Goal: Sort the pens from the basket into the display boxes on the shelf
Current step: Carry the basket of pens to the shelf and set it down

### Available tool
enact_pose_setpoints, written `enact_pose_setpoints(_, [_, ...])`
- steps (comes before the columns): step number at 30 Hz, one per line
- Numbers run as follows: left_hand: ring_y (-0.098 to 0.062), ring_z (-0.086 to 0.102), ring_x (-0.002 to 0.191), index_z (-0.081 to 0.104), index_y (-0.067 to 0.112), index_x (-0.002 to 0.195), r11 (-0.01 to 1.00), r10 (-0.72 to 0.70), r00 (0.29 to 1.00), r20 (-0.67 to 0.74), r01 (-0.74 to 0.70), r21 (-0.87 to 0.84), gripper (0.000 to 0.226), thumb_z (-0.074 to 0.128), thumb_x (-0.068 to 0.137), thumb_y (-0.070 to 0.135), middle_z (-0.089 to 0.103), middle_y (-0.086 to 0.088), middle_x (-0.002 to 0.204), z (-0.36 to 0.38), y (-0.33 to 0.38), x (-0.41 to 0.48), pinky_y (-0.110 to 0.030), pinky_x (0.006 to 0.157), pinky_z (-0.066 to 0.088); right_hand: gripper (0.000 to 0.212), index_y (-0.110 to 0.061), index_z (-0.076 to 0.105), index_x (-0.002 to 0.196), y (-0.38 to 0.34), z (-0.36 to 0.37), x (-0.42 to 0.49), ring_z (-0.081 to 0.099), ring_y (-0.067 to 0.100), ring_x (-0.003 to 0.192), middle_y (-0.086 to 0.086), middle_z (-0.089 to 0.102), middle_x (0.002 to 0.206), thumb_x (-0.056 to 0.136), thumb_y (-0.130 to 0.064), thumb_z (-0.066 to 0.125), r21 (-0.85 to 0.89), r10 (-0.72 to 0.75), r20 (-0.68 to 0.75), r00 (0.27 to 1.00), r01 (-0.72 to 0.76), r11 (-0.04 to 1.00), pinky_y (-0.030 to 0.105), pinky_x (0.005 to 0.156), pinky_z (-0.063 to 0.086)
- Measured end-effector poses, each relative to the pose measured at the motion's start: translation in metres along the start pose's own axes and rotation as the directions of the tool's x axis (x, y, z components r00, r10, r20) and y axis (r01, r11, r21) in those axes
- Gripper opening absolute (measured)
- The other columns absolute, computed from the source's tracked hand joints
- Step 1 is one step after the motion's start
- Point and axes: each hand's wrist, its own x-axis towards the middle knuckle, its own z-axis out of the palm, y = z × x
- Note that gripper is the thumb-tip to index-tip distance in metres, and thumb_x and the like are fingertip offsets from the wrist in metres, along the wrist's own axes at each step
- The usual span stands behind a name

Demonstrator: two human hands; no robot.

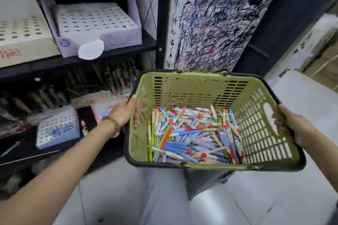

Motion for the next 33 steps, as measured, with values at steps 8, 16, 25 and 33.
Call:
enact_pose_setpoints(8, [-0.021, 0.05, 0.037, 0.05, 0.01, 0.069, 0.997, -0.026, 0.996, 0.082, 0.02, 0.068, 0.05, 0.037, 0.097, 0.05, 0.05, -0.003, 0.048, 0.042, 0.012, 0.039, -0.029, 0.048, 0.047, 0.043, -0.008, 0.048, 0.077, 0.013, -0.01, 0.058, 0.028, 0.006, 0.027, 0.004, 0.031, 0.062, 0.099, -0.043, 0.041, -0.029, 0.062, 0.032, 0.998, -0.061, 0.998, 0.013, 0.031, 0.025])
enact_pose_setpoints(16, [-0.015, 0.05, 0.033, 0.05, 0.011, 0.07, 0.998, -0.046, 0.998, 0.03, 0.045, 0.041, 0.051, 0.036, 0.096, 0.054, 0.051, 0.001, 0.043, 0.009, 0.008, 0.029, -0.024, 0.039, 0.046, 0.042, -0.01, 0.047, 0.076, -0.01, 0.007, 0.034, 0.027, 0.006, 0.026, 0.004, 0.031, 0.061, 0.099, -0.043, 0.04, 0.007, 0.011, 0.054, 0.998, -0.011, 1.0, 0.01, 0.03, 0.024])
enact_pose_setpoints(25, [-0.015, 0.044, 0.029, 0.048, 0.009, 0.068, 0.994, 0.112, 0.994, -0.003, -0.112, 0.004, 0.051, 0.035, 0.099, 0.047, 0.046, -0.006, 0.049, -0.053, 0.023, -0.009, -0.022, 0.039, 0.043, 0.042, -0.012, 0.047, 0.074, -0.023, 0.029, -0.051, 0.028, 0.007, 0.028, 0.002, 0.032, 0.06, 0.099, -0.045, 0.039, 0.029, -0.09, -0.011, 0.996, 0.09, 0.995, 0.013, 0.031, 0.025])
enact_pose_setpoints(33, [-0.014, 0.045, 0.029, 0.049, 0.009, 0.065, 0.992, 0.124, 0.992, 0.008, -0.124, 0.022, 0.054, 0.034, 0.099, 0.048, 0.048, -0.004, 0.044, -0.049, 0.009, -0.019, -0.026, 0.045, 0.044, 0.045, -0.008, 0.049, 0.074, 0.012, 0.023, -0.057, 0.028, 0.009, 0.029, 0.004, 0.034, 0.058, 0.098, -0.045, 0.039, -0.034, -0.045, -0.028, 0.999, 0.044, 0.998, 0.018, 0.032, 0.026])
